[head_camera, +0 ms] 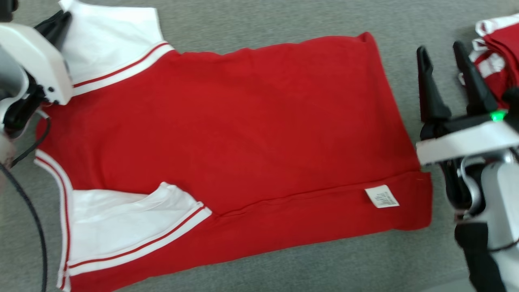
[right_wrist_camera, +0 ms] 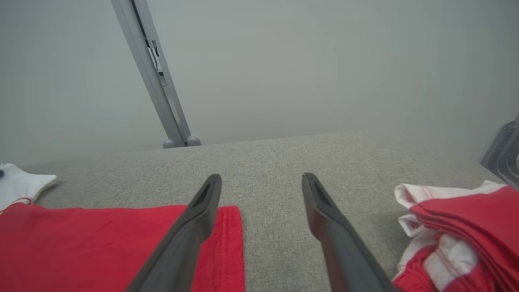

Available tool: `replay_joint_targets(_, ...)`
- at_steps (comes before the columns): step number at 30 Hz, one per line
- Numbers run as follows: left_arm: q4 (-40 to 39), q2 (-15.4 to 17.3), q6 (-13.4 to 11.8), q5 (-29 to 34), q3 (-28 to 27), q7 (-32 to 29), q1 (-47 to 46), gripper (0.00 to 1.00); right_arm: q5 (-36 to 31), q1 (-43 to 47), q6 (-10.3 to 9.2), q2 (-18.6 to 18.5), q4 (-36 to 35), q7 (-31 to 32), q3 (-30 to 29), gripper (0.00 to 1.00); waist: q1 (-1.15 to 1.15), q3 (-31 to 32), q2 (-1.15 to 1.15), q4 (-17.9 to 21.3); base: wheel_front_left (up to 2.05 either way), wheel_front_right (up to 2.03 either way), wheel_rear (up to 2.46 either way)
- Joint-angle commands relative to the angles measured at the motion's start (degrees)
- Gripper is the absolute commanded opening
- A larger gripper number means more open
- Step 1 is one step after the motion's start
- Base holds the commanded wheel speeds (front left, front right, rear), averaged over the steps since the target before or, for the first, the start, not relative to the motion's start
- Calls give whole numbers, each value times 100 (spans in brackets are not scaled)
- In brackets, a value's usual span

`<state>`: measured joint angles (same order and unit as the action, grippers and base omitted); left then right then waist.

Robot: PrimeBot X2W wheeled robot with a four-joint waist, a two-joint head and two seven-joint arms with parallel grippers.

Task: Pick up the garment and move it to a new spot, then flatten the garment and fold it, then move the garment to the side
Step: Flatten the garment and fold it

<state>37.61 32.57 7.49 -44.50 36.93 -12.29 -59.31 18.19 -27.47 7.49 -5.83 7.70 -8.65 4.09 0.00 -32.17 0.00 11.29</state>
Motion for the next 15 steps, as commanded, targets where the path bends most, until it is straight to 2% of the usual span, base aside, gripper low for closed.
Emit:
replay_joint_targets(1, -32, -49, -5, -28, 74, 83, -150, 0, 106, -214, 0, -108, 158, 114, 14, 100, 0, 8, 0, -219, 0, 0, 0)
replay_joint_targets(9, -118, -436, -5, -133, 684, 481, -634, 0, 347, -1316, 1, -714, 1659, 695, 680, 100, 0, -99, 0, -803, 0, 0, 0)
replay_joint_targets(14, -126, -432, -5, -262, 890, 646, -746, 0, 519, -1469, 1, -805, 2189, 861, 940, 100, 0, -75, 0, -881, 0, 0, 0)
replay_joint_targets(15, -136, -415, -5, -301, 926, 678, -756, 0, 544, -1489, 1, -825, 2300, 901, 1028, 95, 0, -68, 0, -888, 0, 0, 0)
